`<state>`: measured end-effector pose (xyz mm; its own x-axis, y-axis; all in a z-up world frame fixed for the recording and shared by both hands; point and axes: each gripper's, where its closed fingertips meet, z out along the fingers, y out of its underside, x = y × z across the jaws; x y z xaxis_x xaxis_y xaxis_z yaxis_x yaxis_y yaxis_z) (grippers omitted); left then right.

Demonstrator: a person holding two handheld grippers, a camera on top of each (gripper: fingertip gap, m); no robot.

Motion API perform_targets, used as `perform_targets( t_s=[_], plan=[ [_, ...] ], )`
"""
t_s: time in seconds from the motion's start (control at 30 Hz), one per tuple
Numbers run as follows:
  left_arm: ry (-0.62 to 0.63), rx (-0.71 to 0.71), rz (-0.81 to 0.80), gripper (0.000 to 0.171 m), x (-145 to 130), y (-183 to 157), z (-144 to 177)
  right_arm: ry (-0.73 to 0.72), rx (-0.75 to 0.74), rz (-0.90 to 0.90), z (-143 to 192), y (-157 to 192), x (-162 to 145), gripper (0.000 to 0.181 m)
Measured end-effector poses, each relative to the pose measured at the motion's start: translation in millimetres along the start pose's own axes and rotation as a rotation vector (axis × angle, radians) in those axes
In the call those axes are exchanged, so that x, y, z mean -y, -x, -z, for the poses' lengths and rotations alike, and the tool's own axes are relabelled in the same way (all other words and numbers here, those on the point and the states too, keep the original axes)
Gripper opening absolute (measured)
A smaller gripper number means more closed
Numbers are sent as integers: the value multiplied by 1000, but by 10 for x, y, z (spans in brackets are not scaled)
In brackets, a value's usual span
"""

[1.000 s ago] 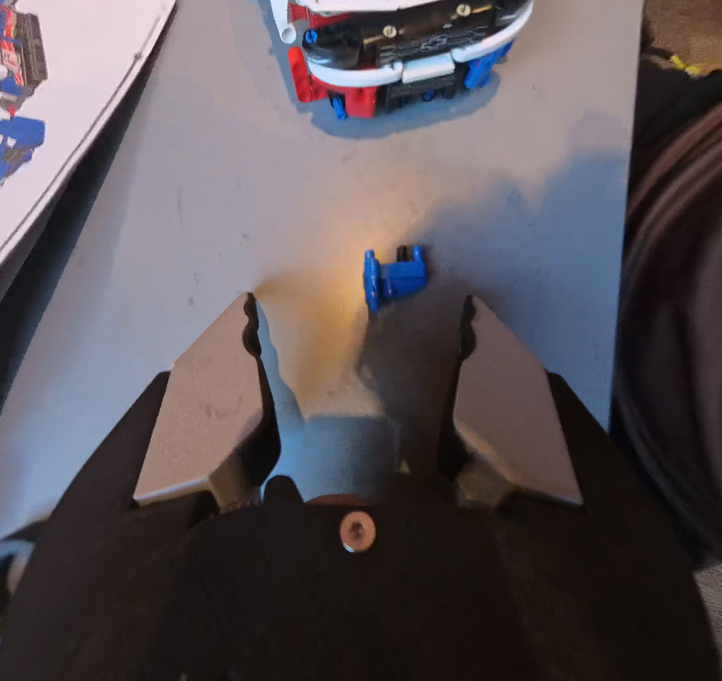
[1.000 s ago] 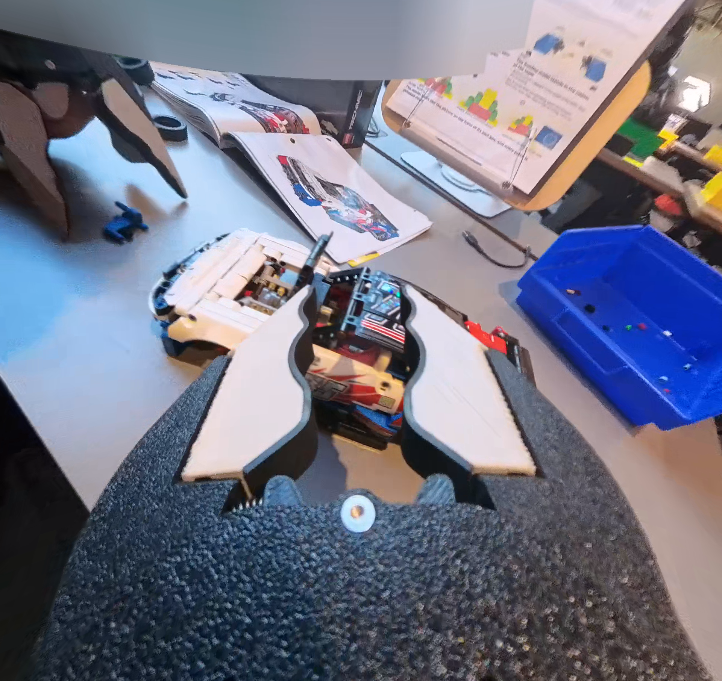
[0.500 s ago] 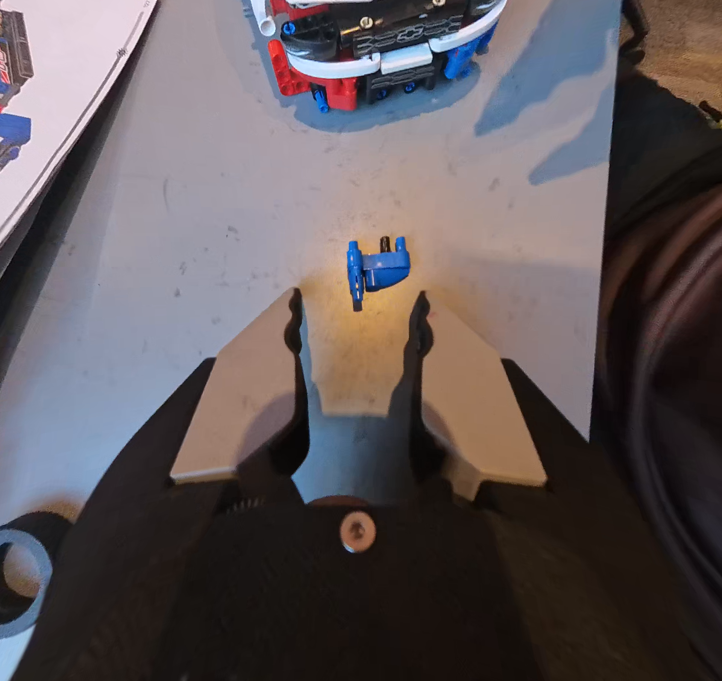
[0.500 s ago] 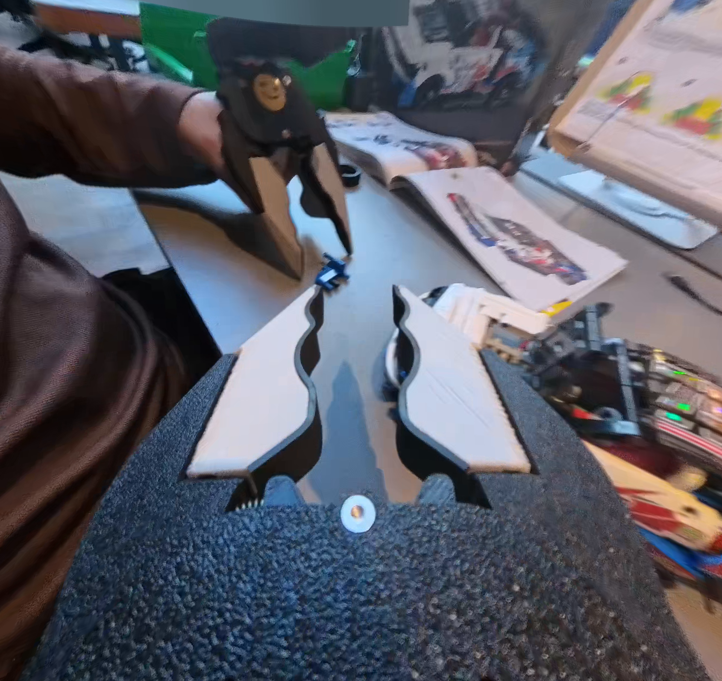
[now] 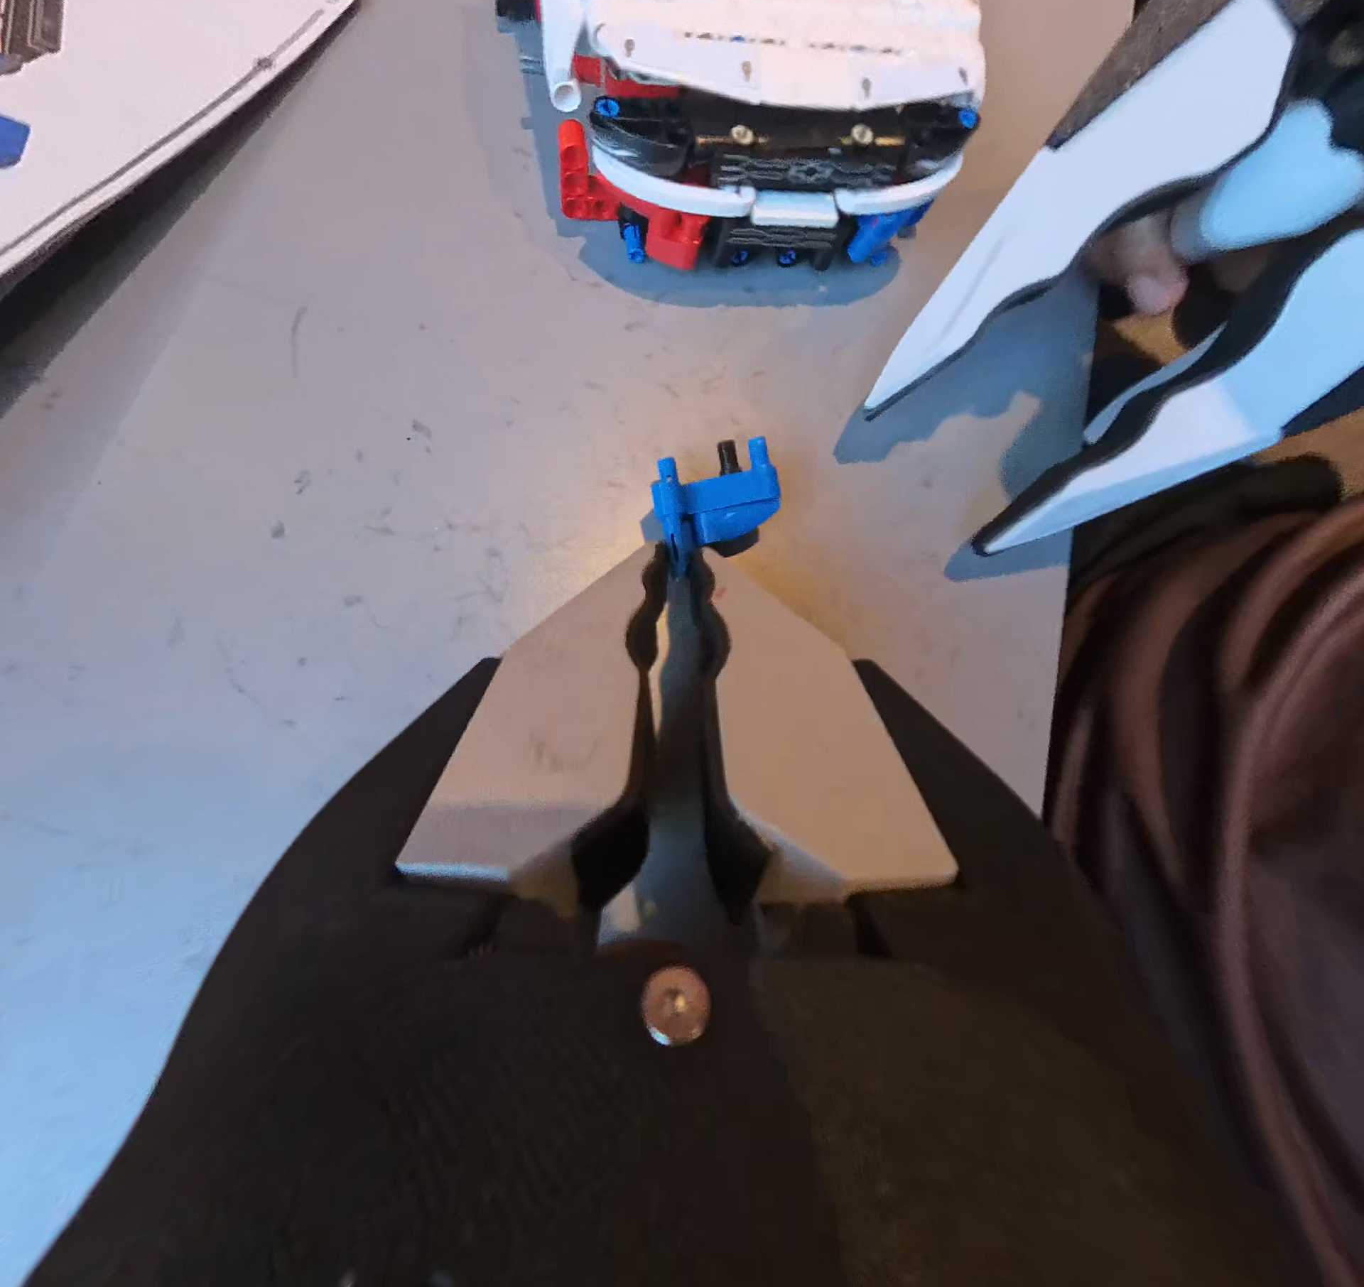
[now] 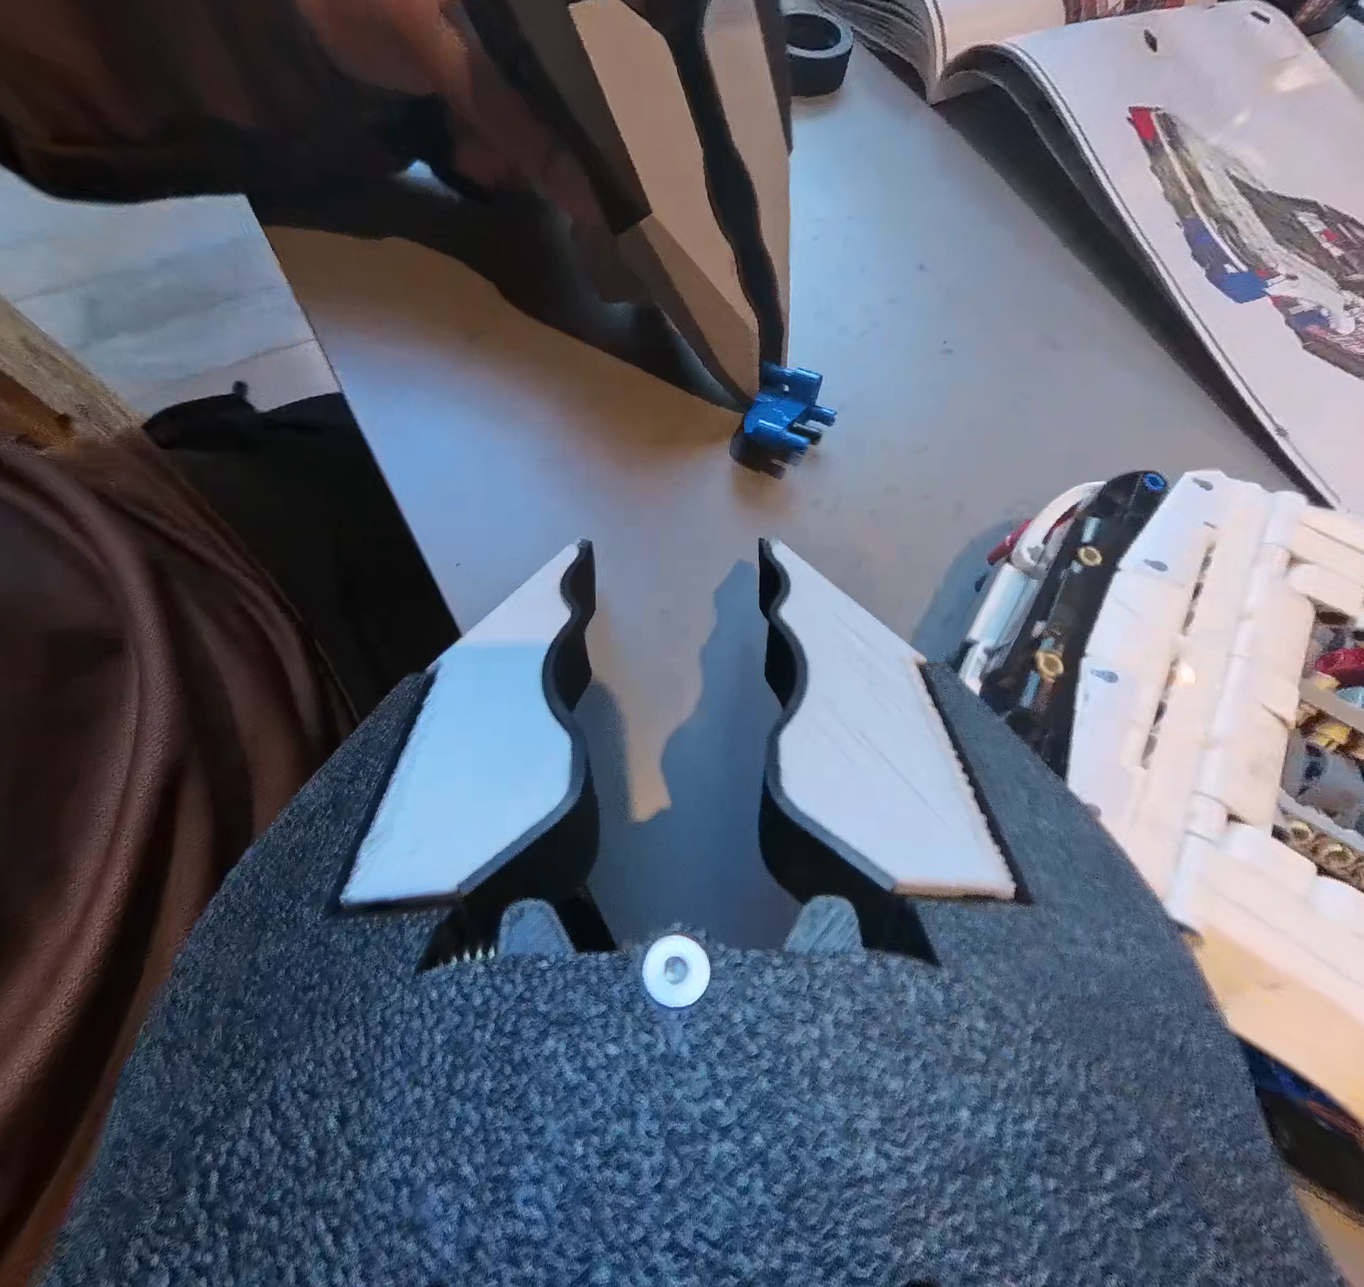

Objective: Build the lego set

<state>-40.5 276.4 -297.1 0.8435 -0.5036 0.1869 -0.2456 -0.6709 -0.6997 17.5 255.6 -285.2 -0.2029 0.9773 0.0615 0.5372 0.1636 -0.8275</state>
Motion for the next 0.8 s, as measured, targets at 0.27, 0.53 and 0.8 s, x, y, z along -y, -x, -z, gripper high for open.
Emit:
perform_targets(
  t_s=[0.27,0.53,0.8],
  plan=[
    [-166,-304,294,2,246,-365,57,-78,-159,-7,83,-179,258,44],
    [-279,-524,393,2,572,-678,-15,-97,-378,74,495,-255,355,31],
    [-239,-732,493,3,706,-1092,-174,-158,-427,-159,738,-166,170,29]
  ],
)
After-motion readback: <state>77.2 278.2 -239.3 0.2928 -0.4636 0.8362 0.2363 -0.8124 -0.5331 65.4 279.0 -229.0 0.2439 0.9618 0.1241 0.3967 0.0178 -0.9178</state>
